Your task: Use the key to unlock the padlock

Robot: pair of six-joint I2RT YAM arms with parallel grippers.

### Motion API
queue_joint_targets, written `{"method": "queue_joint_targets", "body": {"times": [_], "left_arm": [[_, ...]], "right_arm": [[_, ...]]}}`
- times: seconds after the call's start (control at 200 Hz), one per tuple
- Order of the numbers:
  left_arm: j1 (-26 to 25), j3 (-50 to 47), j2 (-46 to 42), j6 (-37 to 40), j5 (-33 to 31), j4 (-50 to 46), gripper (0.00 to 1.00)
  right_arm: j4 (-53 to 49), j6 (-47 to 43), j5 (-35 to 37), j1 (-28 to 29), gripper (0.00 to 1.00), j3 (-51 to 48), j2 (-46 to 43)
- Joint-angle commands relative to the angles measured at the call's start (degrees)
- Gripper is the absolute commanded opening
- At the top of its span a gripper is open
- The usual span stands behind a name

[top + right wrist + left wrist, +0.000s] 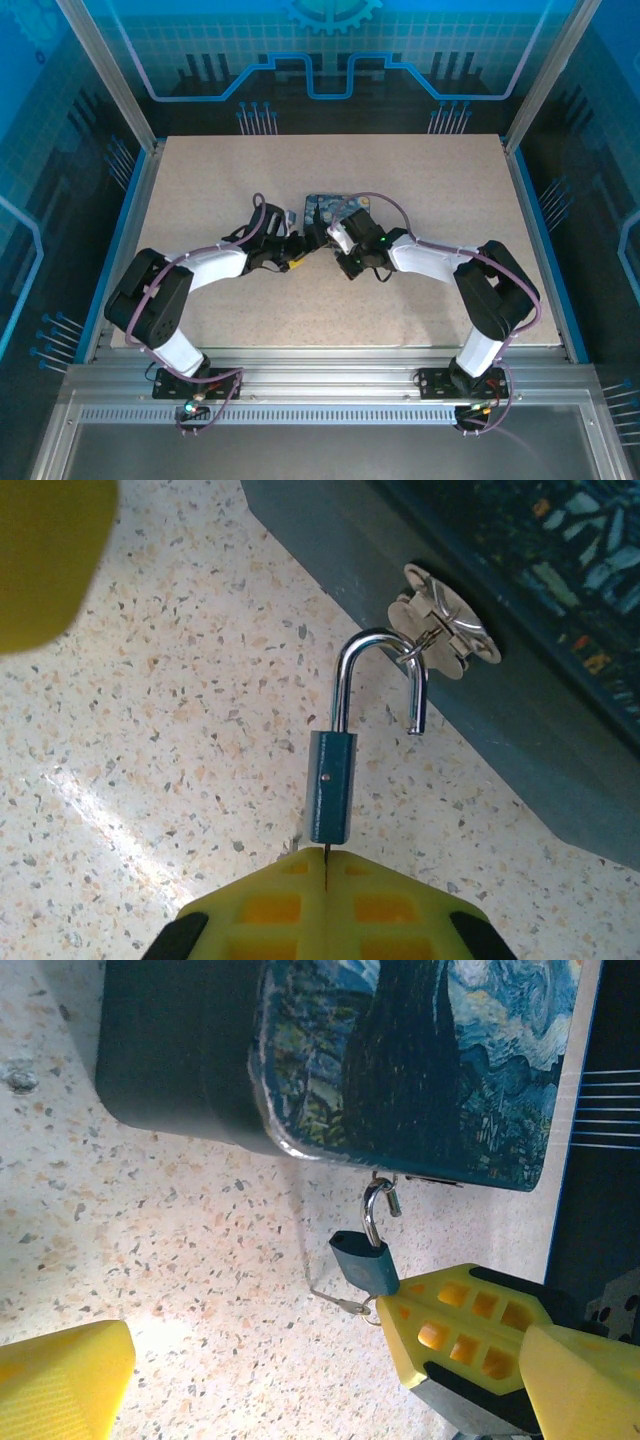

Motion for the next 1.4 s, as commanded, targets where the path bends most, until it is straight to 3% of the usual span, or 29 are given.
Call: {"method": "queue_joint_targets", "body": {"times": [0.0, 0.685, 1.106, 1.396], "left_arm": [[0.05, -0.65, -2.52, 2.17, 0.79, -2.7, 0.99], [2.64, -4.51, -7.48, 3.13, 0.26, -5.58, 0.99], [3.22, -5.02, -7.74, 2.63, 0.54, -5.34, 0.99], [3.3, -5.04, -8.17, 2.6, 0.17, -5.7, 0.99]], "right_arm": [[-2.34, -3.19, 0.27, 1.21, 0.0, 1.81, 1.18], [-8.62, -14.47, 1.58, 2.28, 0.0, 8.05, 4.37], [-5.6, -20.25, 3.5, 1.91, 0.0, 9.38, 6.22], [-5.73, -23.2, 0.52, 1.08, 0.0, 12.34, 8.03]]}}
